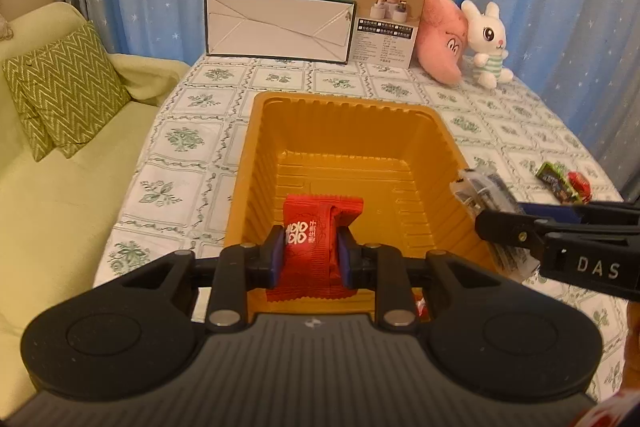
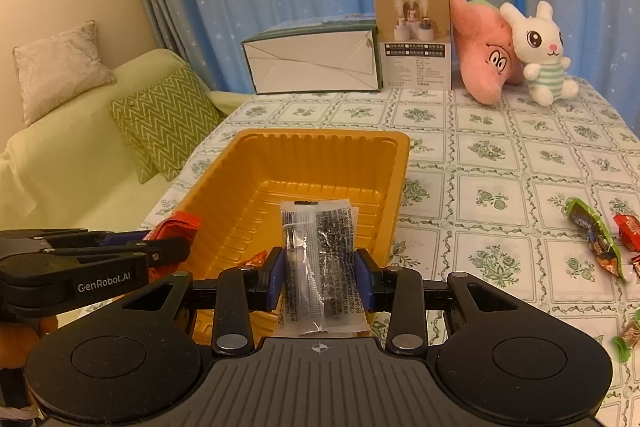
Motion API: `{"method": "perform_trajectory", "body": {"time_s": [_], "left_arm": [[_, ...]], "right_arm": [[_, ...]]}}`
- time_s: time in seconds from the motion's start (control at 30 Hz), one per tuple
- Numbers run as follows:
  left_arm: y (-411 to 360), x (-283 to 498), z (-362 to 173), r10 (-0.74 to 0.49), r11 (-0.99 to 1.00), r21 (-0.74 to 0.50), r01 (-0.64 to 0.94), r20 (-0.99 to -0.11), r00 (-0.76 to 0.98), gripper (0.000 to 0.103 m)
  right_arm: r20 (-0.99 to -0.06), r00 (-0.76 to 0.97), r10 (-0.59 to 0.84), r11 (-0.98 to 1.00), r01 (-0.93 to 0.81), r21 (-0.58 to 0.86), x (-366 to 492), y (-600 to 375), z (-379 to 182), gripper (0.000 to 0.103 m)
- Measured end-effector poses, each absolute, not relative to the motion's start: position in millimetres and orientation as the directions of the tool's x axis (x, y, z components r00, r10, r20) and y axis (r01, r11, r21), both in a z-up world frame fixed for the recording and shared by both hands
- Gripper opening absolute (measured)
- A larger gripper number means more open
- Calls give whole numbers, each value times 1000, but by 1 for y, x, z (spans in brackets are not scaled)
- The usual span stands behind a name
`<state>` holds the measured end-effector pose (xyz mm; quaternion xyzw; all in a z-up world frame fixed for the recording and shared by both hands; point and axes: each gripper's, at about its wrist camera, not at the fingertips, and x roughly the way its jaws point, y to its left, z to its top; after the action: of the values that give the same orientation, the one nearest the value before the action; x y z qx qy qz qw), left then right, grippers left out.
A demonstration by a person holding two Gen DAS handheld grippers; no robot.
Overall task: Organize snacks
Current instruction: 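Open both grippers to release the packet and bag into the tray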
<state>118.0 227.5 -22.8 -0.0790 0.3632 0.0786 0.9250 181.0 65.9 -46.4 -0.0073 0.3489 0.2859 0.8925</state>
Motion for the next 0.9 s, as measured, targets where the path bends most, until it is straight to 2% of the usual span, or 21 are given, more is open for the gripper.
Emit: {"method": "perform_trajectory", "body": {"time_s": [0.07, 0.3, 0.6, 0.73, 0.8, 0.87, 0.9], "left_arm": [[229, 120, -25, 91, 973, -93, -210, -682, 725, 34], [229, 119, -27, 131, 975, -48, -216, -661, 739, 35], [232, 117, -30, 118, 974, -69, -216, -660, 742, 35], [233, 117, -32, 110, 973, -80, -216, -661, 742, 38], [232, 116, -32, 109, 973, -81, -215, -662, 742, 40], [232, 116, -33, 106, 973, -84, -213, -662, 742, 43], [231, 116, -33, 106, 974, -83, -213, -661, 743, 44]], "right_arm": [[-628, 593, 504, 837, -514, 186, 183, 67, -48, 37], [-633, 591, 500, 841, -506, 192, 187, 67, -53, 37], [-635, 582, 507, 839, -502, 210, 191, 72, -57, 37], [-607, 577, 547, 821, -512, 253, 195, 71, -57, 38], [-586, 581, 565, 815, -506, 284, 197, 67, -54, 44], [-568, 598, 565, 819, -491, 297, 197, 61, -51, 63], [-562, 608, 561, 823, -483, 300, 196, 58, -49, 64]]}}
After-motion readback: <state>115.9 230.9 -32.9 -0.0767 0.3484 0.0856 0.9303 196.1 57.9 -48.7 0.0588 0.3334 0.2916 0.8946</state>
